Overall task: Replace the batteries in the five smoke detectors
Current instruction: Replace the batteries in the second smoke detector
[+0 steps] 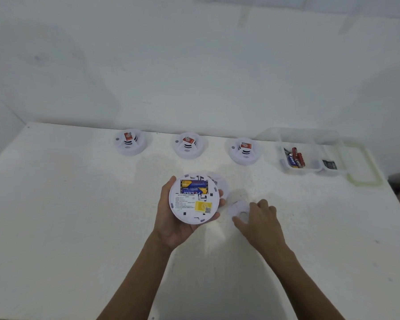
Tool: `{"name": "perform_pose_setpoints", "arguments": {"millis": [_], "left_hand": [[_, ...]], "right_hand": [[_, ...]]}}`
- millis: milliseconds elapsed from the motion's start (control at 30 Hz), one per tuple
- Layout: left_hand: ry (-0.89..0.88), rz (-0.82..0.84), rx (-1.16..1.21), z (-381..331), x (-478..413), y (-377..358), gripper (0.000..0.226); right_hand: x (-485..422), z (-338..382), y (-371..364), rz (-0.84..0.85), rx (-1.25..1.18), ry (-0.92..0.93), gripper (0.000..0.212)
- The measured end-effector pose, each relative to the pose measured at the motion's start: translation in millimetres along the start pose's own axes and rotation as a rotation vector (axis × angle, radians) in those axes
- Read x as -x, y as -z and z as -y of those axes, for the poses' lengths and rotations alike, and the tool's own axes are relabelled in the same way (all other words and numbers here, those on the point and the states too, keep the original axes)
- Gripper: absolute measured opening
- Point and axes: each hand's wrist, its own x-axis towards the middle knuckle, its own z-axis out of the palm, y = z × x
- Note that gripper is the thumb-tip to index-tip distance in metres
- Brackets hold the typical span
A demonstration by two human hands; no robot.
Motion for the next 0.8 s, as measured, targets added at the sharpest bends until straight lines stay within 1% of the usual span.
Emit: {"name": "perform_pose_setpoints", "arguments": {"millis": [100,167,200,233,267,300,367,433,500,567,700,800], "left_hand": [[0.024,0.005,0.058,0.9,0.8,0.3,0.068],[0.018,0.012,0.043,1.3,-0.1,0.9,0.067],[0.011,0.008,0.032,1.6,-0.2,1.2,0.067],[0.012,0.003,0.029,1.6,-0.2,0.8,0.067],[0.019,0.004,0.035,1.6,-0.2,1.0,0.067],[0.026,0.009,0.041,2.1,-0.1,1.6,0.067],[0.026,0.022,0.039,3.9,0.6,2.7,0.067],[0.012,0.023,0.037,5.8,1.9,2.0,0.067],[0.025,0.023,0.036,6.3,3.0,-0.8,0.066],[0.013,0.02,0.033,7.5,4.2,-1.8,0.065],[-0.002,0.033,0.048,4.5,4.6,-0.2,0.065],[-0.015,0.029,0.015,1.9,3.4,0.3,0.066]], "right_hand": [[3.7,0.6,-7.7,0.016,0.032,-0.007,0.049],[0.9,-0.5,-8.3,-0.006,-0.029,-0.027,0.051],[-0.8,-0.5,-7.3,-0.011,-0.071,-0.039,0.049],[-2.4,-0.5,-6.7,-0.028,-0.113,-0.029,0.041],[-3.2,-0.2,-5.7,-0.059,-0.155,-0.004,0.027],[-3.4,0.2,-5.0,-0.084,-0.205,0.016,0.022],[-2.8,1.1,-2.2,-0.116,-0.313,0.015,0.032],[-0.8,5.4,7.6,-0.15,-0.46,0.006,0.031],[2.0,13.0,20.1,-0.175,-0.604,0.003,0.037],[4.7,23.0,32.7,-0.162,-0.718,0.013,0.038],[13.3,44.4,54.5,-0.187,-0.804,0.037,0.032],[25.2,55.2,64.7,-0.238,-0.78,0.14,0.029]]}}
